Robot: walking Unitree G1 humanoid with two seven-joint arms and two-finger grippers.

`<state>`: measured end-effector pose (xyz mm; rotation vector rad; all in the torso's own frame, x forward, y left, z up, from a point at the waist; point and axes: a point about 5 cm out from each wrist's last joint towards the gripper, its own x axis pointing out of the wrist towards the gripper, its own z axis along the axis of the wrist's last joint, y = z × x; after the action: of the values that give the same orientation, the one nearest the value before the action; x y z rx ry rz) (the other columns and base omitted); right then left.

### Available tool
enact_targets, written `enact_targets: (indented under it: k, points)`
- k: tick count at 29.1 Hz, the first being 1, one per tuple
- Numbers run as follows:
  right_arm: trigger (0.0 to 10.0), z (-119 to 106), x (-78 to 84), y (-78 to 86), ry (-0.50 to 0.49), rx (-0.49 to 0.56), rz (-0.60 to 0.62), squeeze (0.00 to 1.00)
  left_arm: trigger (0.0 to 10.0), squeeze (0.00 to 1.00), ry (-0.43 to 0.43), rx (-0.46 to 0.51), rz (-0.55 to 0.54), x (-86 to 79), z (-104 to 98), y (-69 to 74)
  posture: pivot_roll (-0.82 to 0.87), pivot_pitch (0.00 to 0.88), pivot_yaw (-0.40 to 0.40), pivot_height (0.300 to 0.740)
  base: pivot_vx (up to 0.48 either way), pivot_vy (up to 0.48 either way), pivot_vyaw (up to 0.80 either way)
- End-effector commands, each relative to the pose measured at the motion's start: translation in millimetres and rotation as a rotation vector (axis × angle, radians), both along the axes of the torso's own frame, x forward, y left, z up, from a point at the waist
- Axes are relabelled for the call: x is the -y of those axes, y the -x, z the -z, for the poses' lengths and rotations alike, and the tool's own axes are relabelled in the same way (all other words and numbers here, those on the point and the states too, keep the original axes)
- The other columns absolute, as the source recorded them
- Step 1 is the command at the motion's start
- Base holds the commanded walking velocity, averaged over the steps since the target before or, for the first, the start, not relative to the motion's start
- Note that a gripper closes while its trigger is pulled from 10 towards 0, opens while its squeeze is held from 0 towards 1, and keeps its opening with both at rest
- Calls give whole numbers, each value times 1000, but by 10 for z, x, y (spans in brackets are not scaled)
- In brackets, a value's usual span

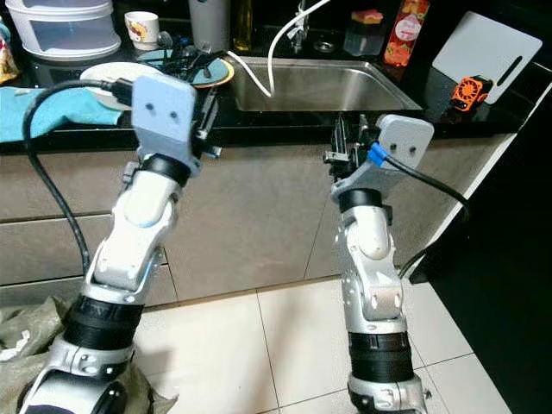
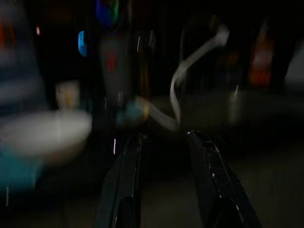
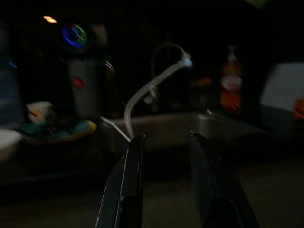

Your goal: Kitchen organization

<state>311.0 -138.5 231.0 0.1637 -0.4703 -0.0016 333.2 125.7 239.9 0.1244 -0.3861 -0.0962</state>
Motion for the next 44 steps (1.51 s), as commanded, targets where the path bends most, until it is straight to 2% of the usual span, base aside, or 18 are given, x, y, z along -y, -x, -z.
enact_targets:
  k: [1,3,6,12,16,29,44]
  points:
    - [10000,73,60,-11,18,-26,29,0,10000,0,27,-60,34,34,104,-19,247,0,-80,740,0,0,0]
    - [10000,148,141,-14,9,-62,60,0,10000,0,35,-104,54,12,208,-22,239,0,-82,740,0,0,0]
    - [10000,189,225,-21,6,-84,91,0,10000,0,35,-121,56,-9,252,-27,242,0,-85,740,0,0,0]
    - [10000,177,312,-35,21,-84,113,0,10000,0,-1,-102,74,21,224,-24,238,0,-87,740,0,0,0]
    - [10000,182,309,-38,19,-86,111,0,10000,0,3,-98,75,26,215,-25,241,0,-88,740,0,0,0]
    - [10000,185,225,-48,-3,-83,88,0,10000,0,-12,-85,136,185,207,30,238,0,-82,740,0,0,0]
    - [10000,178,178,-66,-10,-80,70,0,10000,0,-8,-65,114,165,141,12,257,0,-85,740,0,0,0]
